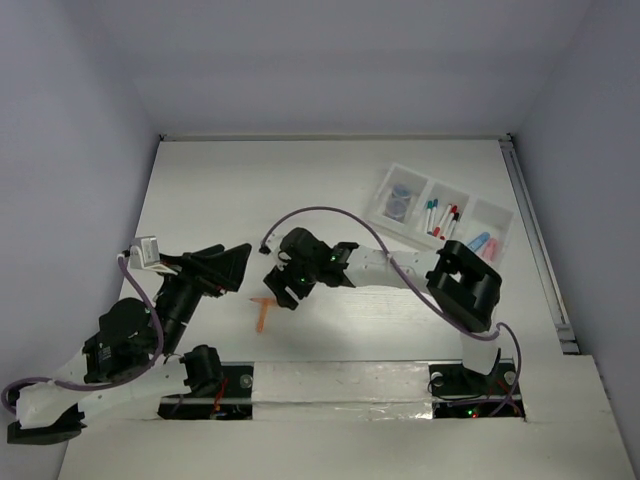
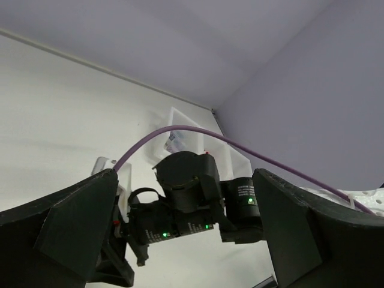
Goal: Sort the stationery into containers
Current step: Pick up the pen from the center of the board.
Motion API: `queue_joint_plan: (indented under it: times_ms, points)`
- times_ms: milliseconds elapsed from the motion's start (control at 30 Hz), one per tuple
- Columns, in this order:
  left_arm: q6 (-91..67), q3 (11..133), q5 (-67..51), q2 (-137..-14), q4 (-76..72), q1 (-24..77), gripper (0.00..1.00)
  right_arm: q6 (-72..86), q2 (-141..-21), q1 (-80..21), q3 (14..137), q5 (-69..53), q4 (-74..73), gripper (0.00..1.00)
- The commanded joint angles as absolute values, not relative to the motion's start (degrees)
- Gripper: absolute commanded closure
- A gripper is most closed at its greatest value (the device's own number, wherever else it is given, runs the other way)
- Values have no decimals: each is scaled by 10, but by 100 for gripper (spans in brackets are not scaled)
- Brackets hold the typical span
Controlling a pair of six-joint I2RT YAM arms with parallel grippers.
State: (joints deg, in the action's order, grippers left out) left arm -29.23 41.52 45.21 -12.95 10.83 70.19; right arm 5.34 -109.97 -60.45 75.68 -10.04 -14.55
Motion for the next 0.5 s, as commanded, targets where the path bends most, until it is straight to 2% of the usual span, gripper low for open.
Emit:
queue_joint_plan:
  times_ms: [0,167,300,333,400,433,467]
  points:
    - [-301,443,464,-143,109,704,6,7,-1136,-623,815,-133,-160,25]
    - [-297,451,461,-166,111,704,9,-8,-1166,-636,840,-129,-163,31]
    - [-295,450,459,-167,105,704,10,-3,-1186,-642,861,-113,-167,42]
    - [-295,450,460,-166,105,704,10,-1,-1193,-642,867,-110,-167,55]
    - [-295,450,460,-164,108,704,11,3,-1196,-642,869,-108,-163,66]
    - [-297,449,460,-164,110,704,11,28,-1198,-642,867,-103,-159,79]
    - [-298,449,461,-163,112,704,13,36,-1193,-642,859,-97,-143,84]
